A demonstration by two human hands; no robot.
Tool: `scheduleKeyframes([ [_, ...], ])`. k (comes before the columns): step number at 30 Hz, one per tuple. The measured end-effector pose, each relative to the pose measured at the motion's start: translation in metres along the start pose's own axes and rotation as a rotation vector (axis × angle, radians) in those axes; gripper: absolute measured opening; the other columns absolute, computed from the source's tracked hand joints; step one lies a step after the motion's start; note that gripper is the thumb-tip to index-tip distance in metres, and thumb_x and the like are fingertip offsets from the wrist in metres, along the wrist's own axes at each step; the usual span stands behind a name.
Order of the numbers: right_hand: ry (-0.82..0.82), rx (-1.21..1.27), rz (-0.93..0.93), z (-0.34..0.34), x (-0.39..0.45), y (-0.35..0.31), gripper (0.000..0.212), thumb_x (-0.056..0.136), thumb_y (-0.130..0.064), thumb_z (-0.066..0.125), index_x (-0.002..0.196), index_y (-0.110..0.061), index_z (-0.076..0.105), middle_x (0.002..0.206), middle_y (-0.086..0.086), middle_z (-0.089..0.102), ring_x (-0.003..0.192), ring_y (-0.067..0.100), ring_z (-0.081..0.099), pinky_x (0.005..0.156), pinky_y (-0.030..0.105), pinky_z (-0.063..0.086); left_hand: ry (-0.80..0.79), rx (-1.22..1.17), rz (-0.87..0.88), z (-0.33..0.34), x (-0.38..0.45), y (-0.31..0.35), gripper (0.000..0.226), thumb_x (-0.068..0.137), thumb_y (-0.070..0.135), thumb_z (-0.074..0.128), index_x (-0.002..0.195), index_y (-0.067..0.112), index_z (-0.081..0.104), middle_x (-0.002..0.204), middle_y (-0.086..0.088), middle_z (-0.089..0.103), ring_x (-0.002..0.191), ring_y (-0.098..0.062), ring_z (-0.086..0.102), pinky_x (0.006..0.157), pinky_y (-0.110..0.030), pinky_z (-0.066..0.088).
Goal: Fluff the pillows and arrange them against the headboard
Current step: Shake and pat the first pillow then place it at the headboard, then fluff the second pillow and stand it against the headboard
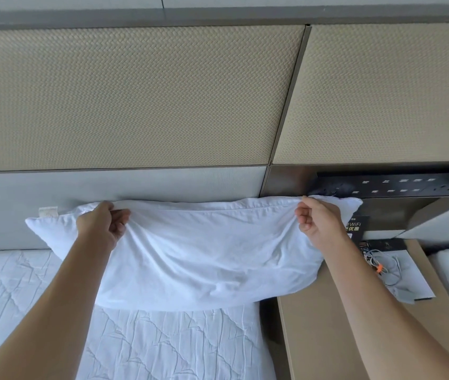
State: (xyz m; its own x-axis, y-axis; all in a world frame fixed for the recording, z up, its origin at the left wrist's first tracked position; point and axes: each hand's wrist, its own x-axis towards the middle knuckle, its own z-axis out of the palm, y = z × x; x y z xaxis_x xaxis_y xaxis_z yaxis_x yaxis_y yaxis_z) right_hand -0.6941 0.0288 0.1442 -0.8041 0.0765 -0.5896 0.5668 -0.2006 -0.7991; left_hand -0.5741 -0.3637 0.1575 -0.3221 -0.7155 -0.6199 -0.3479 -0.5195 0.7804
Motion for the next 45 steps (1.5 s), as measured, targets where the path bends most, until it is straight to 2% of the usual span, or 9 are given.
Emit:
scheduleKeyframes([
  [5, 0.0, -0.046, -0.011, 0.002, -0.004, 0.011, 0.027, 0.094, -0.021, 0.063, 0.072, -0.006, 0.063, 0.055, 0.008, 0.063, 0.042, 0.014, 0.051, 0.042, 0.022, 0.031, -0.014, -0.009, 0.022, -0.001, -0.006, -0.005, 0.019, 0.094, 0.016, 0.052, 0.077, 0.009, 0.056, 0.042, -0.003, 0.065, 0.028, -0.01, 0.054, 0.035, -0.009, 0.037],
  [13, -0.095, -0.069, -0.058, 0.019, -0.037, 0.037, 0.024, 0.096, -0.019, 0.057, 0.079, -0.003, 0.064, 0.058, 0.009, 0.066, 0.049, 0.019, 0.056, 0.047, 0.025, 0.038, -0.03, 0.097, 0.074, -0.019, -0.043, -0.021, 0.031, 0.097, 0.031, 0.05, 0.083, 0.006, 0.062, 0.078, -0.013, 0.07, 0.062, -0.023, 0.064, 0.055, -0.029, 0.045],
  [19, -0.303, -0.31, -0.266, 0.093, -0.08, 0.054, 0.02, 0.094, -0.01, 0.053, 0.08, -0.003, 0.066, 0.071, 0.014, 0.073, 0.064, 0.029, 0.067, 0.06, 0.032, 0.045, 0.04, 0.243, 0.445, -0.064, -0.089, -0.029, 0.019, 0.096, 0.025, 0.055, 0.105, 0.014, 0.067, 0.103, -0.006, 0.073, 0.099, -0.031, 0.068, 0.083, -0.039, 0.053],
  [25, -0.655, -0.789, -0.686, 0.192, -0.139, 0.093, 0.032, 0.086, -0.031, 0.047, 0.107, -0.018, 0.068, 0.111, -0.006, 0.07, 0.107, 0.011, 0.062, 0.094, 0.032, 0.046, 0.286, 0.737, 0.823, -0.163, -0.097, -0.042, 0.046, 0.094, 0.037, 0.059, 0.138, 0.026, 0.051, 0.159, -0.003, 0.033, 0.143, -0.02, 0.032, 0.107, -0.034, 0.033],
  [29, -0.827, -1.031, -1.013, 0.254, -0.183, 0.145, 0.054, 0.088, -0.039, 0.041, 0.132, -0.013, 0.056, 0.139, 0.002, 0.057, 0.127, 0.021, 0.051, 0.104, 0.04, 0.038, 0.45, 0.831, 0.745, -0.255, -0.086, -0.063, 0.058, 0.092, 0.049, 0.051, 0.146, 0.029, 0.041, 0.164, -0.003, 0.026, 0.149, -0.025, 0.028, 0.115, -0.047, 0.033],
  [33, -0.92, -1.171, -1.134, 0.308, -0.227, 0.21, 0.061, 0.088, -0.044, 0.035, 0.14, -0.015, 0.047, 0.149, 0.003, 0.047, 0.139, 0.02, 0.04, 0.11, 0.042, 0.031, 0.584, 0.781, 0.57, -0.361, -0.069, -0.102, 0.063, 0.092, 0.047, 0.058, 0.148, 0.024, 0.04, 0.164, -0.008, 0.026, 0.151, -0.029, 0.026, 0.117, -0.05, 0.03],
  [36, -1.019, -1.244, -1.094, 0.348, -0.263, 0.269, 0.06, 0.09, -0.042, 0.038, 0.145, -0.017, 0.042, 0.154, 0.001, 0.04, 0.143, 0.017, 0.035, 0.113, 0.039, 0.027, 0.682, 0.674, 0.41, -0.445, -0.054, -0.133, 0.073, 0.085, 0.058, 0.048, 0.148, 0.022, 0.041, 0.162, -0.011, 0.03, 0.149, -0.029, 0.029, 0.115, -0.049, 0.03],
  [41, -1.214, -1.408, -1.003, 0.407, -0.324, 0.379, 0.064, 0.091, -0.043, 0.038, 0.15, -0.017, 0.036, 0.159, 0.001, 0.033, 0.147, 0.016, 0.028, 0.115, 0.037, 0.022, 0.824, 0.486, 0.17, -0.573, -0.029, -0.192, 0.062, 0.095, 0.037, 0.06, 0.15, 0.021, 0.037, 0.163, -0.008, 0.028, 0.152, -0.024, 0.02, 0.118, -0.051, 0.023],
  [45, -1.29, -1.502, -0.854, 0.429, -0.362, 0.451, 0.066, 0.092, -0.044, 0.039, 0.152, -0.018, 0.03, 0.161, -0.001, 0.029, 0.149, 0.013, 0.023, 0.116, 0.035, 0.02, 0.821, 0.371, 0.039, -0.639, -0.014, -0.247, 0.071, 0.09, 0.05, 0.053, 0.151, 0.019, 0.035, 0.162, -0.01, 0.03, 0.152, -0.023, 0.02, 0.12, -0.049, 0.021],
])
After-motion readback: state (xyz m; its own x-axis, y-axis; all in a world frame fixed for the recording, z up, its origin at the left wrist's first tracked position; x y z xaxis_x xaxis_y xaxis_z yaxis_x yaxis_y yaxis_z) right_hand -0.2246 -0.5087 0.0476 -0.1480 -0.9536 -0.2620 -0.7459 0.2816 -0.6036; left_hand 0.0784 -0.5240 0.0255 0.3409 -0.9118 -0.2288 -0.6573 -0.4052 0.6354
